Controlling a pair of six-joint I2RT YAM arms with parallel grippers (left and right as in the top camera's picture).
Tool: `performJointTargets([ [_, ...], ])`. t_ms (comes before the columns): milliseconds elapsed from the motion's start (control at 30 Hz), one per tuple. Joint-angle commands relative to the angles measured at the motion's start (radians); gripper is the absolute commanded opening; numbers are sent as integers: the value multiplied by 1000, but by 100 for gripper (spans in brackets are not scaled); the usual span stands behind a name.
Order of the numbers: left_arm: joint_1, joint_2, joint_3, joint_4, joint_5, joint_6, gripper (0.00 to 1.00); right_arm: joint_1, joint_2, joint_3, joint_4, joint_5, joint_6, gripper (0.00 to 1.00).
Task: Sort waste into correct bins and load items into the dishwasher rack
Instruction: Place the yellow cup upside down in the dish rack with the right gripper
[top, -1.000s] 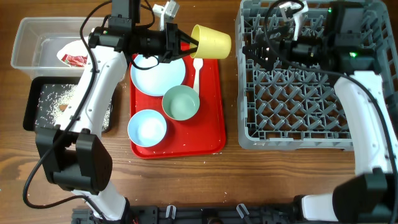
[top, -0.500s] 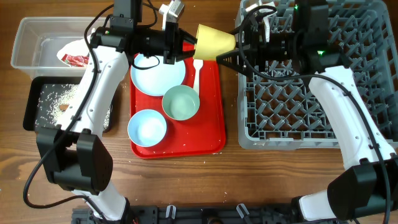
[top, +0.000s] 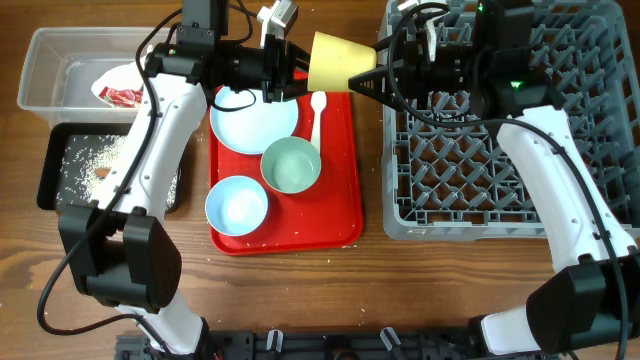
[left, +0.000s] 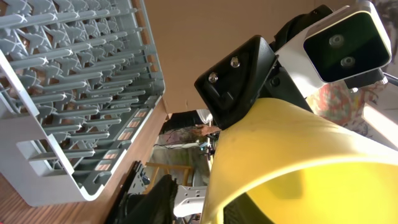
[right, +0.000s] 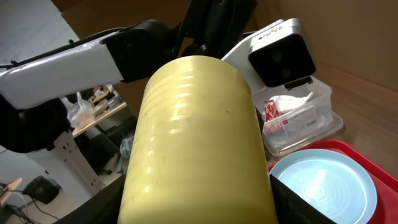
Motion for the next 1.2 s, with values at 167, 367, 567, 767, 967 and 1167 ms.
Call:
performJointTargets([
  [167, -4, 0, 3, 0, -28, 10, 35, -173, 4, 13, -53, 64, 60, 53],
  [367, -5, 0, 3, -76, -680, 9, 44, -209, -125, 13, -494, 504, 14, 54],
  [567, -5, 0, 3, -182, -1094, 9, 47, -101, -265, 13, -956, 1149, 41, 54],
  [767, -5, 0, 3, -189, -1116, 9, 50, 4, -147, 13, -1148, 1256, 85, 56],
  [967, -5, 0, 3, -193, -1116, 9, 52, 67, -65, -96, -1095, 1259, 136, 58],
  [1167, -5, 0, 3, -203, -1117, 9, 54, 67, -58, -144, -991, 1258, 135, 81],
])
